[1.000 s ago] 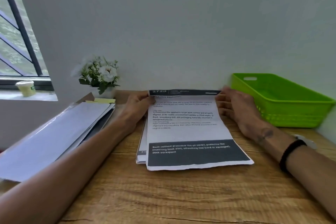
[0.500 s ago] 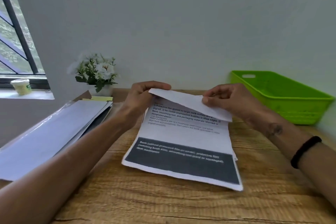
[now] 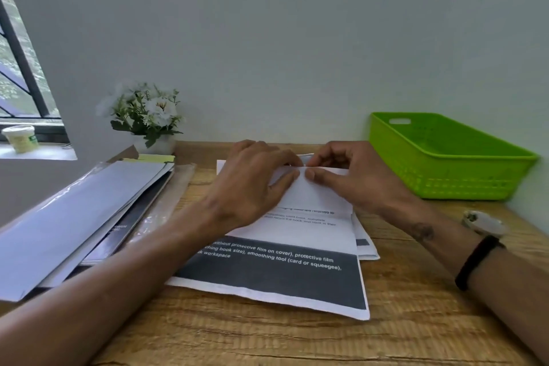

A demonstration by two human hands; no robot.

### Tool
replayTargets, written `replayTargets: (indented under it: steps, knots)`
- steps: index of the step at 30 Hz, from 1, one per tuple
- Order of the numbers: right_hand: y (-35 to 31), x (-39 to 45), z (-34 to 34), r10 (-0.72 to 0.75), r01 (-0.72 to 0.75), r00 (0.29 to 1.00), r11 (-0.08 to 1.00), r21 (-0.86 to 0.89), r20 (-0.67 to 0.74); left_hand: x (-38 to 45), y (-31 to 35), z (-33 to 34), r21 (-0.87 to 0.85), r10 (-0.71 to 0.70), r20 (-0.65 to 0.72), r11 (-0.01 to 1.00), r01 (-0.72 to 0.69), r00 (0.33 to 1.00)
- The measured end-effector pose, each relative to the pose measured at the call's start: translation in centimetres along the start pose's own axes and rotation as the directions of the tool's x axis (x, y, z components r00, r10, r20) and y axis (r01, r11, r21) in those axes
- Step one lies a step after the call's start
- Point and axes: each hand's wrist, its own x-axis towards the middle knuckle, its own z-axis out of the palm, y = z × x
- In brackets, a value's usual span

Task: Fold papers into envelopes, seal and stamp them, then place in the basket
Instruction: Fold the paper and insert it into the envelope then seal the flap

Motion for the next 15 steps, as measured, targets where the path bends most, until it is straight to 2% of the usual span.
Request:
replayTargets:
  steps: [3, 7, 15]
  knots:
    - [-0.1, -0.2, 0.2, -0.017, 0.017, 1.0, 0.999, -0.031, 0.01, -0.1, -0.1, -0.2, -0.067, -0.002, -0.033, 0.998, 0.0, 0.999]
    - [0.1, 0.0, 0.2, -0.037, 0.036, 0.999, 0.998, -0.044, -0.001, 0.3, -0.9, -0.5, -0.041, -0.031, -0.041, 0.999, 0.03, 0.999]
    - [0.9, 0.6, -0.9, 0.018, -0.019, 0.987, 1.0, -0.008, -0.158, 0.4, -3.2, -1.5, -0.015, -0.064, -0.06, 0.998, 0.063, 0.996]
